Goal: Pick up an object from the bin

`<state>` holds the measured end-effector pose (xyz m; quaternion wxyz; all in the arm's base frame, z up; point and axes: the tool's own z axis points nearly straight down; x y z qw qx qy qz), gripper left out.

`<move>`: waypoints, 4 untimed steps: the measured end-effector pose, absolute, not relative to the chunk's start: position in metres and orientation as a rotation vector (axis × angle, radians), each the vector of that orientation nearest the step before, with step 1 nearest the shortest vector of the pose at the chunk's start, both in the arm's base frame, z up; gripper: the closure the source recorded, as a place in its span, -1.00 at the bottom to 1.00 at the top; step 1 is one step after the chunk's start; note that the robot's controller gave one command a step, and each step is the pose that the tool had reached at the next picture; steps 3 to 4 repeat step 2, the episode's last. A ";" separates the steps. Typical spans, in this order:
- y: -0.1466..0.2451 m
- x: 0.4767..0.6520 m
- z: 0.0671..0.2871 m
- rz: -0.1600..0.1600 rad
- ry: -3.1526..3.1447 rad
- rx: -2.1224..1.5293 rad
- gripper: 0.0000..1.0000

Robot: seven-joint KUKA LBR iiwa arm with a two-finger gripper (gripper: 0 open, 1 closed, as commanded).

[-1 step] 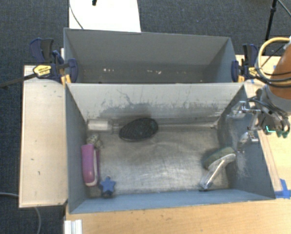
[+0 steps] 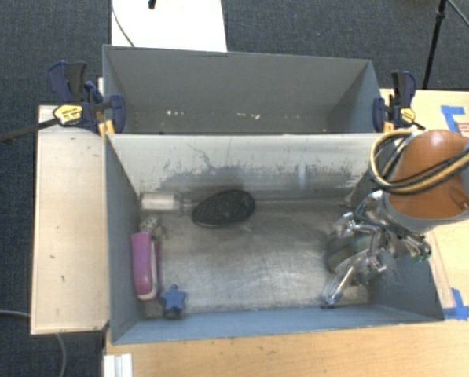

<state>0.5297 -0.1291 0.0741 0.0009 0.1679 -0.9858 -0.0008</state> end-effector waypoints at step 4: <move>-0.132 0.534 0.207 0.006 -3.111 0.507 1.00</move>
Offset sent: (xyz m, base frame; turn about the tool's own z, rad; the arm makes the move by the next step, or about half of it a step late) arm 0.0000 0.0000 0.0000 0.0000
